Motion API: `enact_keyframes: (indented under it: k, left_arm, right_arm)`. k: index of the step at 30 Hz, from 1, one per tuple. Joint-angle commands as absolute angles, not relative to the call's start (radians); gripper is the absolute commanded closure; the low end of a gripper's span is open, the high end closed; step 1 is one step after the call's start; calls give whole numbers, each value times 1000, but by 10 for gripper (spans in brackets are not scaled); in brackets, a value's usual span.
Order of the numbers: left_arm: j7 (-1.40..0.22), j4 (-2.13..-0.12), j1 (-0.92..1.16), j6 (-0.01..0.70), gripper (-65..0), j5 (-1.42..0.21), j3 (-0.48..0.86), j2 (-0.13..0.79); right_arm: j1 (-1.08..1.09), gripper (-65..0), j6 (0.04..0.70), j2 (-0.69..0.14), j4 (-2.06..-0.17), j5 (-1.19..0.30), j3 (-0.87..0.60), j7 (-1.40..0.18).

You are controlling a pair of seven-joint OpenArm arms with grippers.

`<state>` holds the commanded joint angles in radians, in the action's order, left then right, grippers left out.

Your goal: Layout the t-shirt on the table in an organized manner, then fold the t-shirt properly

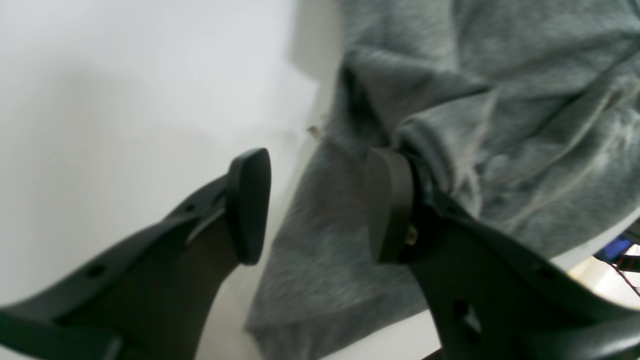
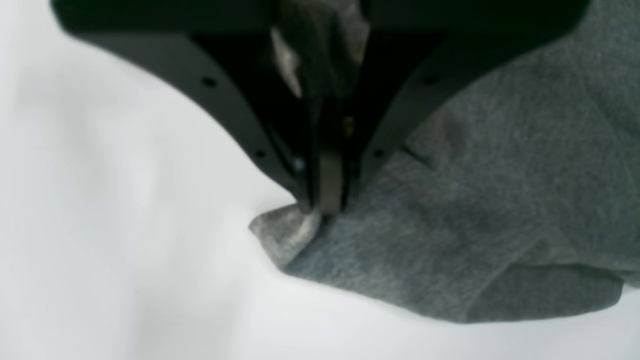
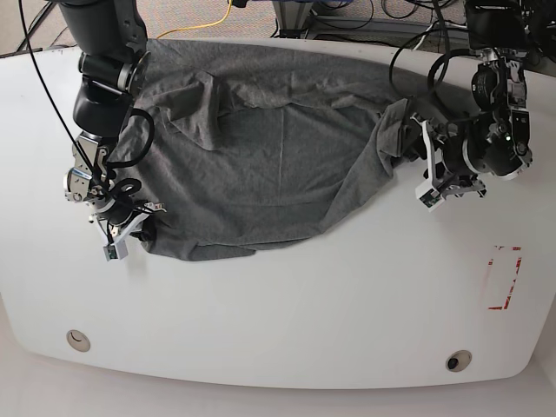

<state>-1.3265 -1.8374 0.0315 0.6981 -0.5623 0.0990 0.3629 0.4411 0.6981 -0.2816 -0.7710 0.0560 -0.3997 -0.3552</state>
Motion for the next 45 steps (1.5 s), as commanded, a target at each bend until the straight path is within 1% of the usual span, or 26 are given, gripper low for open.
enact_keyframes:
  k: [6,16,22,28,38,45]
  left_arm:
    - [-1326,-1837,38,698,-290,-561,99,329]
    - [-1326,-1837,58,698,-289,-561,56,328]
    - [-1328,-1840,70,698,-289,-565,56,328]
    - [-1346,-1840,68,698,-289,-628,59,332]
    - [-1346,-1836,68,698,-289,-630,56,329]
    - [-1343,-1776,64,698,-289,-630,56,329]
  right_arm:
    - [441,0,698,-282,-771,56,-400,-354]
    - [440,0,698,-282,-771,56,-400,-354]
    - [440,0,698,-282,-771,54,-400,-354]
    - [440,0,698,-282,-771,54,-400,-354]
    - [440,0,698,-282,-771,51,-400,-354]
    - [440,0,698,-282,-771,51,-400,-354]
